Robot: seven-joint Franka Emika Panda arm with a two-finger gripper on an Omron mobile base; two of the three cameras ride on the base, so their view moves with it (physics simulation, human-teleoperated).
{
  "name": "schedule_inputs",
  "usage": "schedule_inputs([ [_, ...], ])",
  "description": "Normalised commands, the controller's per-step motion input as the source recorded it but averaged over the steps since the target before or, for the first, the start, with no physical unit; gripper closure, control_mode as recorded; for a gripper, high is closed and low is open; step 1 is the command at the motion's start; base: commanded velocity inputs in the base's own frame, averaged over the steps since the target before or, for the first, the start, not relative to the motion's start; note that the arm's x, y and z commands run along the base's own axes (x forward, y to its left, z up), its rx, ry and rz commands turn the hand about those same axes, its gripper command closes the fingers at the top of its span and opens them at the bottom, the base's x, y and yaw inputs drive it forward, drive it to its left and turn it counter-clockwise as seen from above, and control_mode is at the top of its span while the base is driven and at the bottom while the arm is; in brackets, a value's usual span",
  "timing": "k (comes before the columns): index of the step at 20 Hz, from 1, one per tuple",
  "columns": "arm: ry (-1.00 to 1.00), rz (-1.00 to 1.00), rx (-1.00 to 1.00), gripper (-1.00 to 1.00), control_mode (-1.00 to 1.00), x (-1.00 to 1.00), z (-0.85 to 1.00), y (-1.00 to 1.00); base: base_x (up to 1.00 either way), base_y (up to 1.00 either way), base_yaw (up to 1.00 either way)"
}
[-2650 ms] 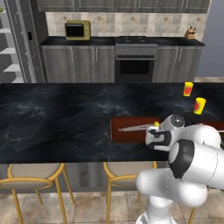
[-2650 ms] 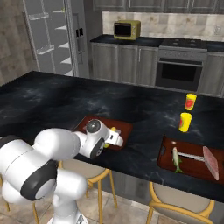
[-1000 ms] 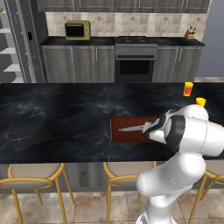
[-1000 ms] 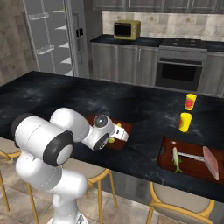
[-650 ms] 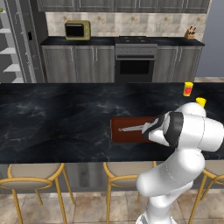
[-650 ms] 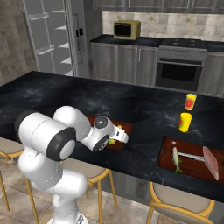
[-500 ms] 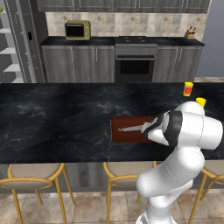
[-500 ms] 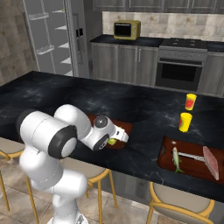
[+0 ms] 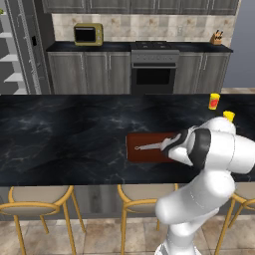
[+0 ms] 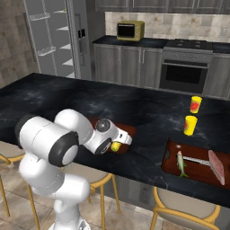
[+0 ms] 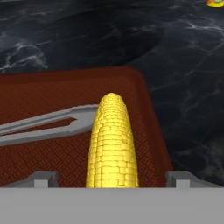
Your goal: Gather the corn and broccoli from the fridge and place them on a tray on the dining counter. Then gather the steak and fish from the fridge and place them on the other tray.
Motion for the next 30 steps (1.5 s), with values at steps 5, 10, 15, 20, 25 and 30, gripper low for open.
schedule_inputs([
  [5,0.00,0.00,-0.01,-1.00,-1.00,-0.44,0.94,0.02,0.00,0.00,0.00],
  [10,0.14,0.00,0.00,-1.00,-1.00,-0.12,1.00,0.01,0.00,0.00,0.00],
  [15,0.22,0.02,0.03,-1.00,-1.00,-0.03,1.00,0.04,0.00,0.00,0.00],
  [20,0.15,0.20,0.14,-1.00,-1.00,-0.43,0.70,0.22,0.00,0.00,0.00],
  [25,0.01,0.12,0.06,-1.00,-1.00,-0.19,0.08,0.25,0.00,0.00,0.00],
  [30,0.01,-0.01,-0.11,-1.00,-1.00,-0.16,0.00,0.25,0.00,0.00,0.00],
])
